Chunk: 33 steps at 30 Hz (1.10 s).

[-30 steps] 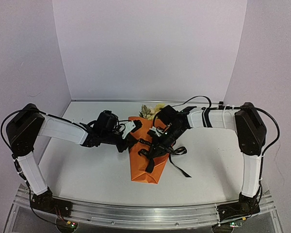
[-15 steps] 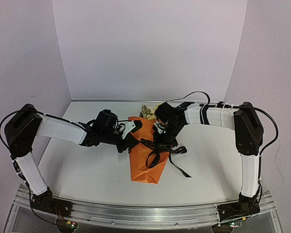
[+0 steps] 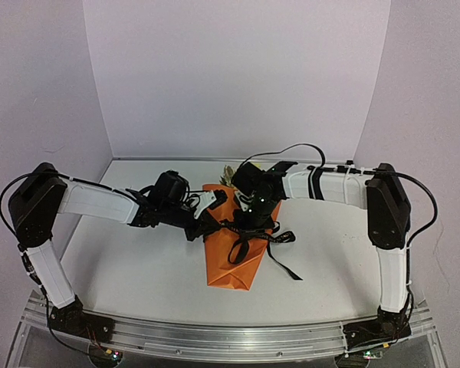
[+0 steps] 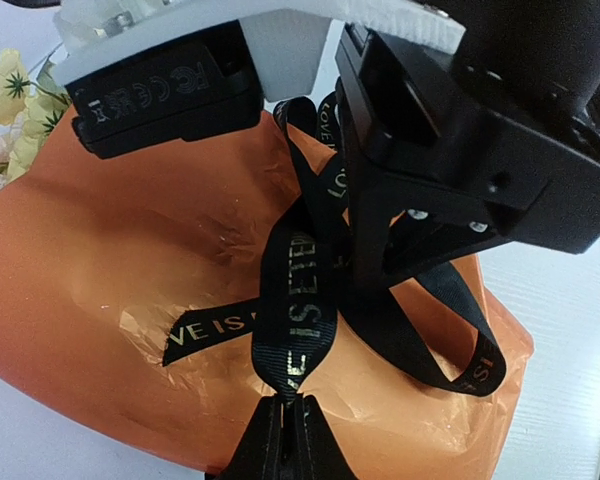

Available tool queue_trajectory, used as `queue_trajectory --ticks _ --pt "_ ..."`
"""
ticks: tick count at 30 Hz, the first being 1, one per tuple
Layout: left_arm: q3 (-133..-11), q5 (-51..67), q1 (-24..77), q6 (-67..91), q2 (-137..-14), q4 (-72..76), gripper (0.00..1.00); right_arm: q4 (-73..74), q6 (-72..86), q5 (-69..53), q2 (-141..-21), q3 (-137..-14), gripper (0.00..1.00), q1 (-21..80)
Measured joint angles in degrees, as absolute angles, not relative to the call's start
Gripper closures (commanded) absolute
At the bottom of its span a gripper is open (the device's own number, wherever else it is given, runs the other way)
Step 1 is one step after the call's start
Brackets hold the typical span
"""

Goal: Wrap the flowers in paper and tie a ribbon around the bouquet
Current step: Cross the ribbon over the folded bouquet.

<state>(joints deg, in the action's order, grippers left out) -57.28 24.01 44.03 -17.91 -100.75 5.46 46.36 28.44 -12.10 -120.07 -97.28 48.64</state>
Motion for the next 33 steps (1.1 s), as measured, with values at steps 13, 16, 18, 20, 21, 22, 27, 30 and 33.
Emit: queue_trajectory --ticks 13,16,18,20,21,22,27,30,33 --pt "-59.64 24.12 44.03 -16.7 -105.64 2.26 0.77 45.63 28.0 -10.55 -120.02 -97.3 0.61 49.34" --pt "-60.24 24.08 44.03 -16.27 -105.78 1.93 0.69 45.3 27.65 -10.18 -119.7 -95.78 0.59 49.43" --pt "-60.63 24.04 44.03 -15.97 -105.78 1.89 0.64 45.13 27.57 -10.07 -119.31 -94.57 0.58 49.43" --pt "-60.75 23.93 44.03 -15.6 -105.78 1.98 0.59 44.91 27.43 -10.01 -118.62 -93.42 0.56 49.43" --pt "-60.75 23.87 44.03 -15.33 -105.78 1.96 0.57 44.64 27.4 -9.95 -118.06 -92.78 0.55 49.43" --pt "-60.75 23.82 44.03 -15.04 -105.78 1.97 0.56 44.34 27.38 -9.88 -117.39 -92.09 0.55 49.43" --pt "-60.37 23.27 44.03 -11.8 -105.34 3.45 0.47 42.65 27.19 -9.29 -112.15 -87.77 0.51 49.43" --pt "-59.19 22.33 44.03 -8.59 -103.7 4.69 0.44 41.5 27.01 -8.49 -109.43 -86.28 0.49 49.45" --pt "-58.59 20.67 44.03 -4.44 -101.88 5.72 0.41 40.74 26.92 -7.46 -107.17 -84.98 0.47 49.44"
